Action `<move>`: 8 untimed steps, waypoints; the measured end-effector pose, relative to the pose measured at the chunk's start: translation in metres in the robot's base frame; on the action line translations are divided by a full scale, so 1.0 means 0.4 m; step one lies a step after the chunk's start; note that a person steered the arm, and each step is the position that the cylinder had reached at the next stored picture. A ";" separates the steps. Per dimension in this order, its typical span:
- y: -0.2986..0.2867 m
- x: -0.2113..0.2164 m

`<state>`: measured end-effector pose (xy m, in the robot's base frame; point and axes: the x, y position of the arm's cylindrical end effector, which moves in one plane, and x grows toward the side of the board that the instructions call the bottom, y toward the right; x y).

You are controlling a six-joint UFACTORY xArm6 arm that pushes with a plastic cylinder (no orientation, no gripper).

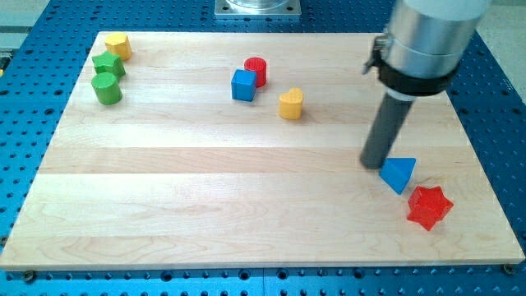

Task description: Push the blue triangle above the red star

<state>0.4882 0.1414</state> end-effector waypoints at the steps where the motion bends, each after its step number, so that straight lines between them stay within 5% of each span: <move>1: -0.013 0.056; 8: 0.100 0.066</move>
<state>0.5147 0.1815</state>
